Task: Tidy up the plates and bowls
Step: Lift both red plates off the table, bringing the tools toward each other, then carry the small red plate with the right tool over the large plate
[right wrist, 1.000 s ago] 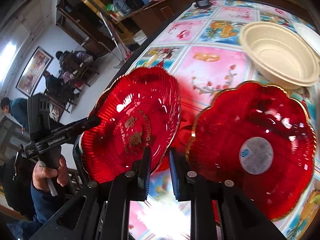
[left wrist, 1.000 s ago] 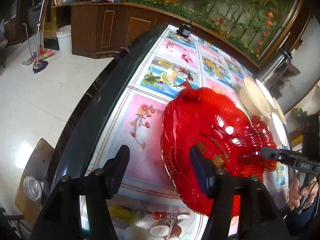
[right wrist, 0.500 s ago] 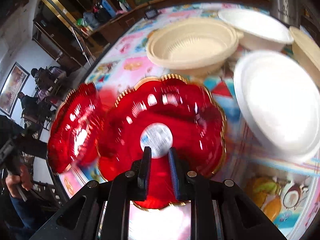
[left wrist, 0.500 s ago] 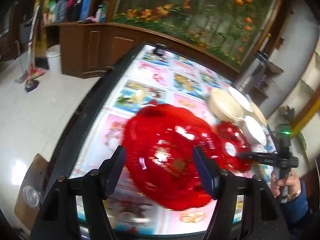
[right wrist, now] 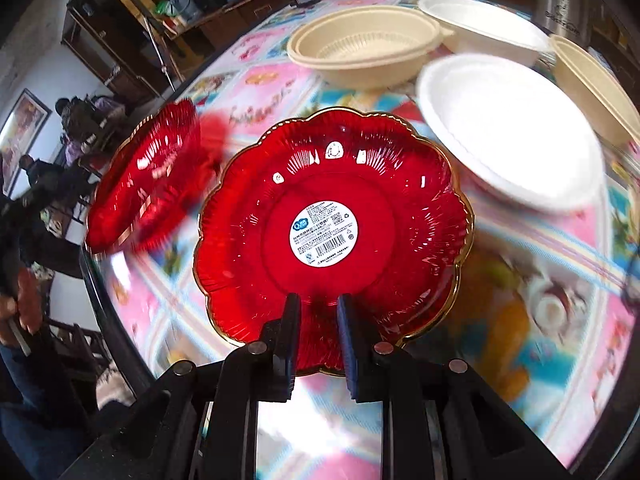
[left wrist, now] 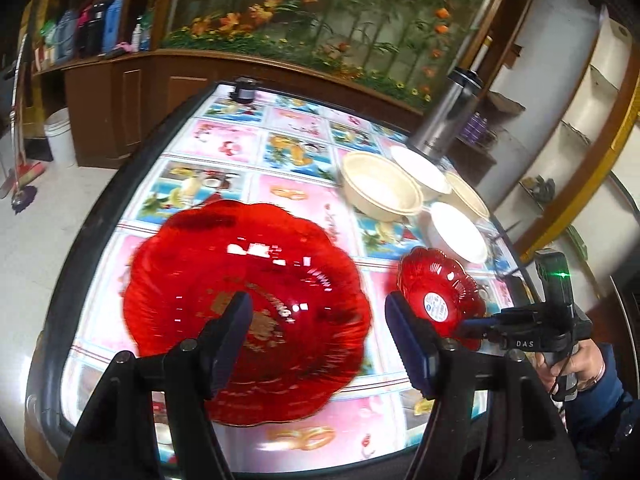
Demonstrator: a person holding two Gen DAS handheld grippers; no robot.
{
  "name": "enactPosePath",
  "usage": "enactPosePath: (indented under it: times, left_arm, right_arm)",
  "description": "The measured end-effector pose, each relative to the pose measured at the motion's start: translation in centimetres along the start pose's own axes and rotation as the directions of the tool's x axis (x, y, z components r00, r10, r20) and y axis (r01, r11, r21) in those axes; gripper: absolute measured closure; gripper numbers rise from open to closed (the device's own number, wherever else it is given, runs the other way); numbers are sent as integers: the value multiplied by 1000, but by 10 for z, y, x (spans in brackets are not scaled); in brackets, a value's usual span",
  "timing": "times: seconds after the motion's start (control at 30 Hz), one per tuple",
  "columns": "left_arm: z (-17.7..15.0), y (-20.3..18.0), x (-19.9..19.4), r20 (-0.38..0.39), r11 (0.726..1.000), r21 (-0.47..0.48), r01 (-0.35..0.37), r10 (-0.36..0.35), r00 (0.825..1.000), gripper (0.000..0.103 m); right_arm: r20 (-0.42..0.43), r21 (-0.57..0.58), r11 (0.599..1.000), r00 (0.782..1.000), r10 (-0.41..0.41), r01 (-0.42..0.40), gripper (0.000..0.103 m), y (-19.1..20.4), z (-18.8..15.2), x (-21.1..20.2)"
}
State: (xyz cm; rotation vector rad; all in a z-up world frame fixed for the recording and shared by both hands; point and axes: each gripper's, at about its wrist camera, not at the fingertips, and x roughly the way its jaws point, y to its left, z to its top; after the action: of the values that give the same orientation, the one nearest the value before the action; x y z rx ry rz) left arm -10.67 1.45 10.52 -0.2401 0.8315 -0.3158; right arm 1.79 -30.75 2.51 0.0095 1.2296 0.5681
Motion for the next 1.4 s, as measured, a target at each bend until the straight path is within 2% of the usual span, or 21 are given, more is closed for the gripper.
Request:
enactPosePath:
  times: [0.07, 0.13, 0.23, 0.33, 0.47, 0.7, 0.97, 1.07, 1.3, 1.4]
  left_arm:
    - [-1, -10, 4, -8, 1000, 14, 15, -15, 1000, 35]
    - [-3, -19, 8, -17, 999, 27, 29, -29, 999, 35]
    - [-7, -35, 16, -39, 997, 51, 51, -49, 998, 35]
    - [-11, -51, 26, -62, 995, 73, 70, -66, 996, 35]
    - [-17, -67, 37, -84, 992, 102, 80, -72, 994, 35]
    - [-18, -80, 58, -142, 988, 122, 90, -72, 987, 33]
    - [1, -77, 89, -181, 993, 99, 71, -52, 982, 33]
    - [3, -85, 103, -197, 990, 104, 92, -70, 978, 33]
    - [3, -116, 140, -256, 986, 159, 57, -15, 967, 34]
    - [-3, -120, 153, -271, 984, 174, 19, 30, 962, 34]
  right_arm:
    - [-3, 6, 1000, 1000, -6, 6, 83, -6, -11, -7]
    - [12, 17, 999, 1000, 28, -28, 83, -10, -18, -15]
    - [95, 34, 995, 992, 88, -91, 83, -14, -27, -36]
    - [190, 34, 998, 981, 50, -57, 83, -19, -32, -57]
    - [240, 76, 996, 970, 33, -52, 83, -32, -42, -70]
    - [260, 148, 987, 965, 18, -58, 83, -59, -56, -79]
    - [285, 228, 971, 958, 0, -68, 83, -75, -73, -81]
    - [280, 240, 968, 960, 5, -75, 83, -77, -74, -76]
    - [279, 248, 964, 960, 29, -101, 83, -83, -63, -67]
    - [269, 272, 952, 961, 66, -142, 83, -90, -57, -56]
